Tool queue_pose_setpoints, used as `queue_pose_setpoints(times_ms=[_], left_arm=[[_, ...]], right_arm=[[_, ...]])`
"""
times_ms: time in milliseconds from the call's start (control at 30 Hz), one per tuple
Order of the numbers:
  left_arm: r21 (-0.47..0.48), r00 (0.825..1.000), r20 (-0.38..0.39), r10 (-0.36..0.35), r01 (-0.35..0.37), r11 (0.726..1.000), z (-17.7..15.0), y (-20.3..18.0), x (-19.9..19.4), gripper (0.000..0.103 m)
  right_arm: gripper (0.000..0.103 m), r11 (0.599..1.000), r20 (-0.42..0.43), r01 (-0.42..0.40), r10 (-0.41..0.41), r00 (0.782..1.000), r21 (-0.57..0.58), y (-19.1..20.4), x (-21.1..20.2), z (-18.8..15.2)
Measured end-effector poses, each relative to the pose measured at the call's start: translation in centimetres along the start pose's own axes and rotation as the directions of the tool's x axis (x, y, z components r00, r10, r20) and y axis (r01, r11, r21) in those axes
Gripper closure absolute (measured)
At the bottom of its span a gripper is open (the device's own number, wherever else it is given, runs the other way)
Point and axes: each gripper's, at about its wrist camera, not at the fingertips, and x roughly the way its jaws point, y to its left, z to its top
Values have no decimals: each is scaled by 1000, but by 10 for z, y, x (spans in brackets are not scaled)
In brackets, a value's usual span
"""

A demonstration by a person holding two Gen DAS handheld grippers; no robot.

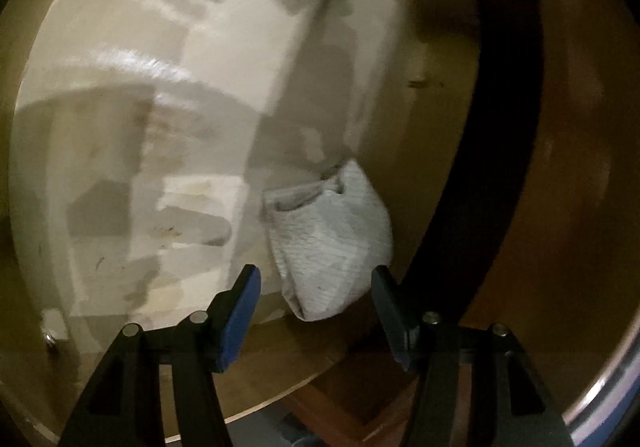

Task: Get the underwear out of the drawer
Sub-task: 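Move the right tool down into the drawer to the white hexagon-print sock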

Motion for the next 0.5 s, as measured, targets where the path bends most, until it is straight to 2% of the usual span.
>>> queue_pose_setpoints(times_ms=[100, 200, 300, 433, 500], left_arm=[[2, 1000, -10, 2, -2, 1000, 0, 0, 2, 13], [7, 1000, -12, -4, 4, 1000, -1, -1, 2, 13], [18, 1000, -13, 1, -1, 1000, -2, -3, 3, 13], [27, 1000, -26, -5, 6, 1000, -3, -5, 5, 13], [36, 1000, -30, 1, 0, 999, -3, -7, 6, 13]], right_arm=[[45, 999, -11, -9, 9, 1000, -31, 1, 9, -1], [43, 997, -13, 40, -41, 999, -72, 0, 21, -2], [43, 988, -4, 44, -45, 999, -145, 10, 25, 0], [43, 967, -21, 95, -103, 995, -237, 16, 42, 3], [43, 962, -25, 80, -90, 996, -260, 21, 47, 5]])
